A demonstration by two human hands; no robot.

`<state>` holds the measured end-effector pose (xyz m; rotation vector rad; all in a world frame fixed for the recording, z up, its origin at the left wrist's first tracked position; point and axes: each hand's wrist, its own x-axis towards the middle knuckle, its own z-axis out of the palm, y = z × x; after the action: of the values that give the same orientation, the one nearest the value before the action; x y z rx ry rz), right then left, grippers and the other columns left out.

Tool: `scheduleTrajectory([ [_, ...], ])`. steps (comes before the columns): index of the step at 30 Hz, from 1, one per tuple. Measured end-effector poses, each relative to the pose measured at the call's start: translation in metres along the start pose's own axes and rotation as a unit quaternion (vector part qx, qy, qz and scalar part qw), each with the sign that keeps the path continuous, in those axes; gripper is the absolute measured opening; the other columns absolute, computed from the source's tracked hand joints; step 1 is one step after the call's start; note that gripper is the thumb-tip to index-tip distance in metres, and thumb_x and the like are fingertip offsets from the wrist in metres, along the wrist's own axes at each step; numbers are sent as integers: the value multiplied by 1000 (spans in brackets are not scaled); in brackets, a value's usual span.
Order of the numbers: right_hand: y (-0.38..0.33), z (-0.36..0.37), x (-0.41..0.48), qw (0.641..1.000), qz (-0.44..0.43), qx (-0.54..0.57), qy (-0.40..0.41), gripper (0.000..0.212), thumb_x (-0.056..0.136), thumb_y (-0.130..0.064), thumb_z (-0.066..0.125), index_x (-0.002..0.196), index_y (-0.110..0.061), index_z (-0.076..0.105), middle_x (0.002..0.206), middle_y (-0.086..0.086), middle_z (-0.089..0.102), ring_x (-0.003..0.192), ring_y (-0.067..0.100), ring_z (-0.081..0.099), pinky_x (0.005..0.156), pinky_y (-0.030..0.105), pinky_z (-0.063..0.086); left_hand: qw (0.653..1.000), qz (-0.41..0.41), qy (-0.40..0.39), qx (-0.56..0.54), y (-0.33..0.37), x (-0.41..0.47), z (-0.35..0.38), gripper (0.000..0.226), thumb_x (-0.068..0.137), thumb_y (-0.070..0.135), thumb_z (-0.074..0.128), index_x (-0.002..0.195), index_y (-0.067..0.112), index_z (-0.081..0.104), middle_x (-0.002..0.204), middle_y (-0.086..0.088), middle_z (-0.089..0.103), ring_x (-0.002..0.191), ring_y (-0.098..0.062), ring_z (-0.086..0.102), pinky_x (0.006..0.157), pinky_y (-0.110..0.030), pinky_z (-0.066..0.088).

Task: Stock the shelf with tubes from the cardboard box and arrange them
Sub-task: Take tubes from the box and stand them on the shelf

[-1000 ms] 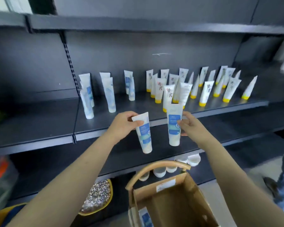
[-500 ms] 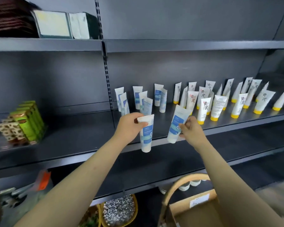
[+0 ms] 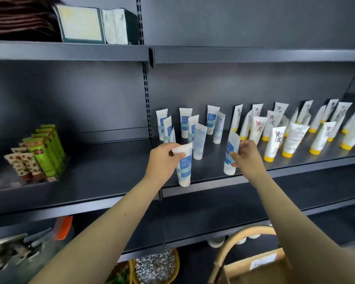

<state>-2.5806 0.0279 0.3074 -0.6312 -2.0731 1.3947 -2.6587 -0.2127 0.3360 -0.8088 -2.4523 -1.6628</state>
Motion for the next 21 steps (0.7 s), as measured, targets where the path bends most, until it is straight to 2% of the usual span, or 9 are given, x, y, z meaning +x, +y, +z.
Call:
scheduleTrajectory([
  [5,22,6,39,999,23,-23,-32,43,87,-11,57,124,-24,41,126,1,58,109,24,60,88,50,53,999,-3,13,38,-11,19,5,22,85,12,67,107,13,69,107,0,66,90,-11,59,70,-7,42],
  [9,49,5,77,997,48,-46,-43,47,84,-17,54,129,-22,42,127,4,58,111,28,58,92,52,50,998,-11,21,49,-21,29,5,21,85,12,67,107,12,69,104,0,65,86,-8,59,69,-4,44],
  [11,50,5,92,995,46,-54,-65,47,87,-14,53,132,-20,41,128,5,57,113,29,57,93,52,50,998,-16,34,47,-25,35,6,21,86,12,67,107,13,69,103,2,65,85,-7,59,68,-3,44],
  [15,44,8,121,990,42,-65,-115,49,92,-4,51,137,-18,38,129,5,56,114,27,57,91,50,53,997,-34,46,45,-30,42,8,20,87,15,66,106,15,68,103,3,66,89,-11,61,73,-13,47],
  [19,49,12,139,989,32,-68,-123,48,92,-5,53,136,-18,40,128,6,57,113,28,59,88,48,54,997,-21,33,67,-28,44,10,20,86,15,67,106,14,67,100,5,64,82,-5,59,68,-5,45],
  [21,46,15,140,991,21,-75,-113,46,91,-7,56,133,-16,41,125,8,58,108,29,60,84,48,56,995,-7,21,93,-26,46,11,20,85,15,68,105,14,67,100,5,64,82,-4,59,70,-6,46],
])
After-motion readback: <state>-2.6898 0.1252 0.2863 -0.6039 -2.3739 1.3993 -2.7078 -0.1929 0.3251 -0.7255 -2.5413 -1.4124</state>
